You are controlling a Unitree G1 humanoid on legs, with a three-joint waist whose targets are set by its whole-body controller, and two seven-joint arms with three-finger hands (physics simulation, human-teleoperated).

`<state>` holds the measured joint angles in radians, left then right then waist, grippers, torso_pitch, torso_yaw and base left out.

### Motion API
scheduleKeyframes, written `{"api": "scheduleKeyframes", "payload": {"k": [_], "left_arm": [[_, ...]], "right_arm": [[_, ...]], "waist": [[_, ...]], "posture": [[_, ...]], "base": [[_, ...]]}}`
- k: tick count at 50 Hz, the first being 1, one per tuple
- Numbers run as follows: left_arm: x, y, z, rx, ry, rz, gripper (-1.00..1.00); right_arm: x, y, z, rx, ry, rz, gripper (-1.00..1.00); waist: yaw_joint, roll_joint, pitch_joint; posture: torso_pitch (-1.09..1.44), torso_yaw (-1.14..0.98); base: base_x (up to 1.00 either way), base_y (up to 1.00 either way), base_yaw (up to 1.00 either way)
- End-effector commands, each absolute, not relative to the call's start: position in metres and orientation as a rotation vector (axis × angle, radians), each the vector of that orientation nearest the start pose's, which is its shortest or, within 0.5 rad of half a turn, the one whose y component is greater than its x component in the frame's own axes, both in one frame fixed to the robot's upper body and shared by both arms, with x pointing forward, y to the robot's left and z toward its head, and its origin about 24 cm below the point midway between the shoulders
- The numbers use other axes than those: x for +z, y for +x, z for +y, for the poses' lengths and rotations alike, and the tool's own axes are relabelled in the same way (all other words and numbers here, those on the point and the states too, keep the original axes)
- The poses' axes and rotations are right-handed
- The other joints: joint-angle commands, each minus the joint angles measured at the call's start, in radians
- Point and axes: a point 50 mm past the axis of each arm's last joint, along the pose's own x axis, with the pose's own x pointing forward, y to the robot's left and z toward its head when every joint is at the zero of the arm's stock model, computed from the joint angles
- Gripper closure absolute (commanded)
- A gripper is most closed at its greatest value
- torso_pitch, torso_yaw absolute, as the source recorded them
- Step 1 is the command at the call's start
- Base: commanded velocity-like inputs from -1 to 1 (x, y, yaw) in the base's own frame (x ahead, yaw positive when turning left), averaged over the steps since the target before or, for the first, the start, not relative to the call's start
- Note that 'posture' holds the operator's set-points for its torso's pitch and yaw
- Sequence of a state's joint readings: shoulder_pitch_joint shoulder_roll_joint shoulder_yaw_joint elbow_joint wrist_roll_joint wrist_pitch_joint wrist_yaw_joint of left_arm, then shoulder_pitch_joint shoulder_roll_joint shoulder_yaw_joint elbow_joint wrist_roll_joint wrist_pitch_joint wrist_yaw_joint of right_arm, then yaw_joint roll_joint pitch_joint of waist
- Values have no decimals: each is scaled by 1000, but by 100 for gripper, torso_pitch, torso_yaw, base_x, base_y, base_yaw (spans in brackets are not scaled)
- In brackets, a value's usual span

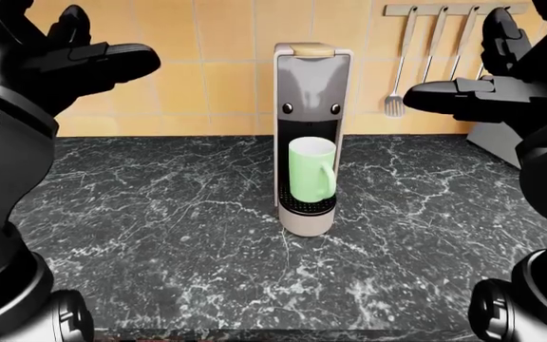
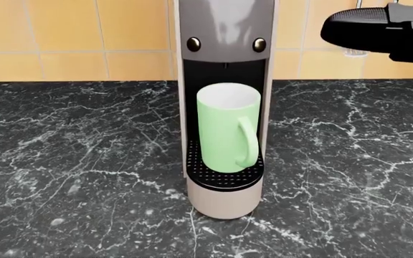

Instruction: Press the button on the coffee machine to serve coffee.

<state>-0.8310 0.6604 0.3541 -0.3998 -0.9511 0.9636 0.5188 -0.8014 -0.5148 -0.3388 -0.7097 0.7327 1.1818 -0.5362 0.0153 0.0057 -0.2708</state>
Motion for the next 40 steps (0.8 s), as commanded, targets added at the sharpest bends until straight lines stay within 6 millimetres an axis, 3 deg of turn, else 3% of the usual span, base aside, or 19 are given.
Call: {"api": "scheduleKeyframes", "payload": {"k": [1, 18, 40], "left_arm": [[338, 268, 223, 101, -143, -381, -100], [338, 268, 222, 102, -141, -380, -100], [339, 267, 225, 115, -143, -382, -100]], "right_arm": [[326, 241, -193, -169, -8, -426, -100], [337, 224, -173, -70, 213, -392, -100], [319, 191, -149, 109, 466, -244, -100]], "waist": [[0, 1, -4], [1, 0, -3], [-2, -8, 0]], "posture": [[-43, 0], [-43, 0], [-43, 0]], "base": [[0, 0, 0], [0, 0, 0], [0, 0, 0]]}}
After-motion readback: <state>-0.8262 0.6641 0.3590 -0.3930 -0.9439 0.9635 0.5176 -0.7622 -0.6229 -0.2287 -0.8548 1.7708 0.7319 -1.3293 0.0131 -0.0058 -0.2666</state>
